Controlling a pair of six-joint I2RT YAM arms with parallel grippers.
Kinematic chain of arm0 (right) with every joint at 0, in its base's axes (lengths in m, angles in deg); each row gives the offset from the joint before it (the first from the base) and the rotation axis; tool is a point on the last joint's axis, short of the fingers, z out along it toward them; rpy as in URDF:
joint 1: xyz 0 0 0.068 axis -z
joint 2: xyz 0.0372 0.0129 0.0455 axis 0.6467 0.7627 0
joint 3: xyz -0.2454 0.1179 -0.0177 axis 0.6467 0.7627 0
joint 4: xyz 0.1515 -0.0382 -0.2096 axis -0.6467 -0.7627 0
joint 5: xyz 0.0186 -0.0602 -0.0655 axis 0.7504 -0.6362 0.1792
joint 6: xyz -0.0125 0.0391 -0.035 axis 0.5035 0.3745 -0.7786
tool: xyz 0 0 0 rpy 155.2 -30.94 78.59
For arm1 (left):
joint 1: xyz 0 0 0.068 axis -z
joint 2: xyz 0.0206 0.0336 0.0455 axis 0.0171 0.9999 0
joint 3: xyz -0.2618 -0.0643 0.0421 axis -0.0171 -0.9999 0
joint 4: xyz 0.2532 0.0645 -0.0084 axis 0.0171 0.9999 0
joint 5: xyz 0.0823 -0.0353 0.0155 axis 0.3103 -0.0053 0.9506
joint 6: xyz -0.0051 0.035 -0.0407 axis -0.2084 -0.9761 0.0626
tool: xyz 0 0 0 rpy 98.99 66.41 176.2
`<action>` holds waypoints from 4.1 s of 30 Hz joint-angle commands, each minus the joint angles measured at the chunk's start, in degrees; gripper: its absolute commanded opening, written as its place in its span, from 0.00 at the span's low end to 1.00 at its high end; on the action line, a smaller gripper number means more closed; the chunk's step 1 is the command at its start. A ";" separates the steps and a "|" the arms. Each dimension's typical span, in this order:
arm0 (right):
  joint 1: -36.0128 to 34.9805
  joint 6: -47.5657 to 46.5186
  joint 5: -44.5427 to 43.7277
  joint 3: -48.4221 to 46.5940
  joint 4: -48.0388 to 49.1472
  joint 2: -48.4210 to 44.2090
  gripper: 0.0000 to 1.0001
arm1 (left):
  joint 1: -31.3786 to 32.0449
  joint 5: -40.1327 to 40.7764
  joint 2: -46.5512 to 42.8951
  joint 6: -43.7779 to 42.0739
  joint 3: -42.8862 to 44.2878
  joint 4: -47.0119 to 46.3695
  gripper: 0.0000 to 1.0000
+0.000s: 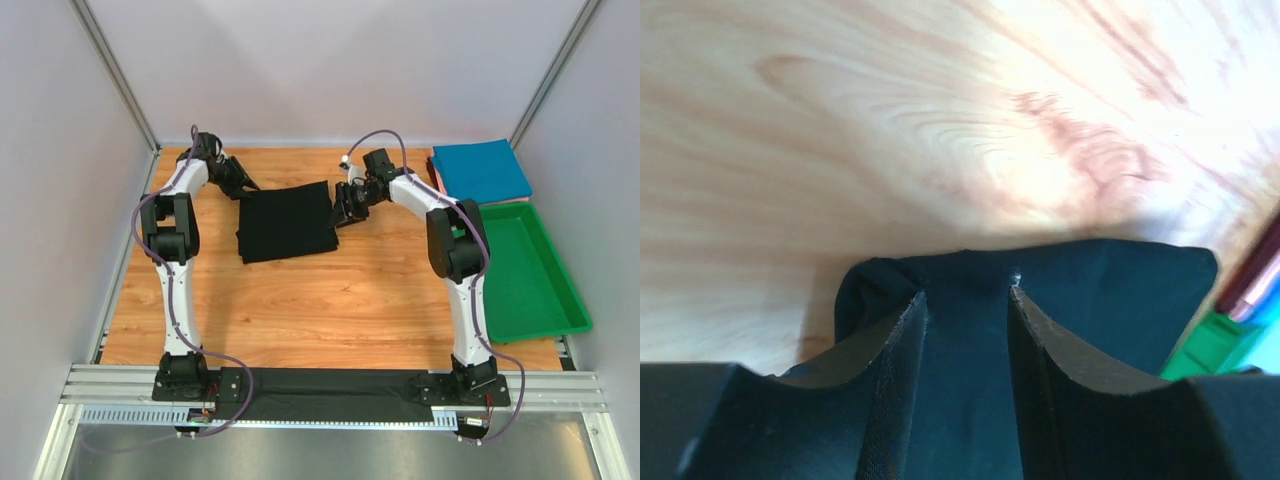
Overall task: Fold and stack the t-shirts
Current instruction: Fold the tshirt
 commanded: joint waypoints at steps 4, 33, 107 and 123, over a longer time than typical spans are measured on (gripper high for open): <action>-0.60 -4.38 -4.70 2.77 0.04 -0.31 0.36 | 0.00 -0.92 2.25 -1.33 2.09 -3.07 0.47; -1.13 2.13 2.06 14.12 5.05 -9.80 0.56 | 5.80 -0.83 -23.49 1.56 -24.44 -0.61 0.50; 4.41 18.39 -2.94 -4.77 14.90 11.29 0.21 | 3.26 8.40 -12.44 4.46 -19.71 4.04 0.50; 6.08 14.53 -11.02 1.10 5.06 -5.93 0.65 | 3.78 11.04 -19.53 4.91 -7.73 17.67 0.51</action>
